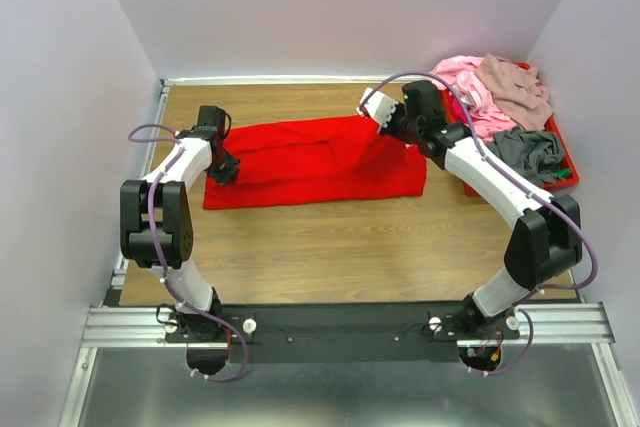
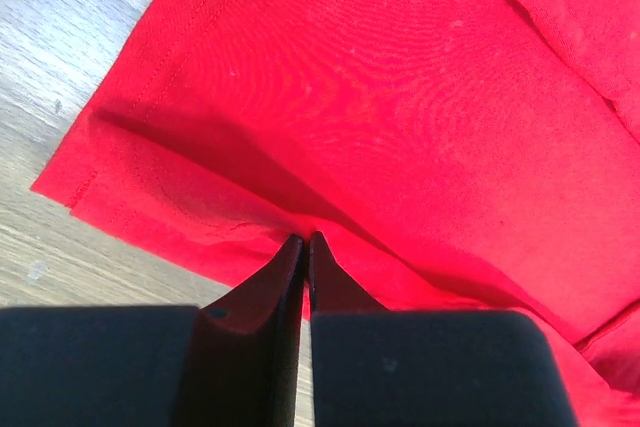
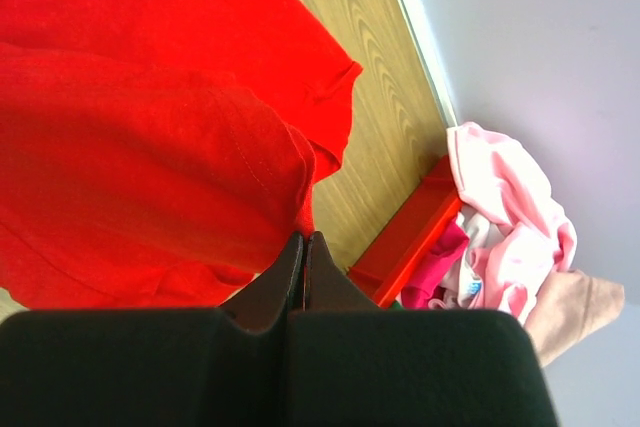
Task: Fold and stack the t-shirts
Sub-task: Fold the tshirt
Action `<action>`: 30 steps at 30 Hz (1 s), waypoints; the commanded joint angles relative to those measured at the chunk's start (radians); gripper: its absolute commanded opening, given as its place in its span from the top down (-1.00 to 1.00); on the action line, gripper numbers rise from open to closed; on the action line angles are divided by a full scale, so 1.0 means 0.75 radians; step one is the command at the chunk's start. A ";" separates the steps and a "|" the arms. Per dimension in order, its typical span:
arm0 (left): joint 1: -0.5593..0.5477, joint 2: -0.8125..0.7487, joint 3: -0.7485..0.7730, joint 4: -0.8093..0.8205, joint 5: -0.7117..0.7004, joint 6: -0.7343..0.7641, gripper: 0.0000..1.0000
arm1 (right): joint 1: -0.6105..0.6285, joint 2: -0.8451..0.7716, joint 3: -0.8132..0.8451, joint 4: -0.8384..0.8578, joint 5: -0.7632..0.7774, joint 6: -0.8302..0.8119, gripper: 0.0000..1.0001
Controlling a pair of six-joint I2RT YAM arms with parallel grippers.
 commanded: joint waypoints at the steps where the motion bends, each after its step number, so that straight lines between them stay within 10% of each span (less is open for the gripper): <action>1: 0.010 0.023 0.033 0.018 0.010 0.012 0.78 | -0.007 0.025 0.027 0.038 0.008 0.021 0.99; 30: 0.032 0.045 0.061 0.030 0.029 0.034 0.79 | -0.024 0.306 0.332 0.050 0.045 0.041 0.99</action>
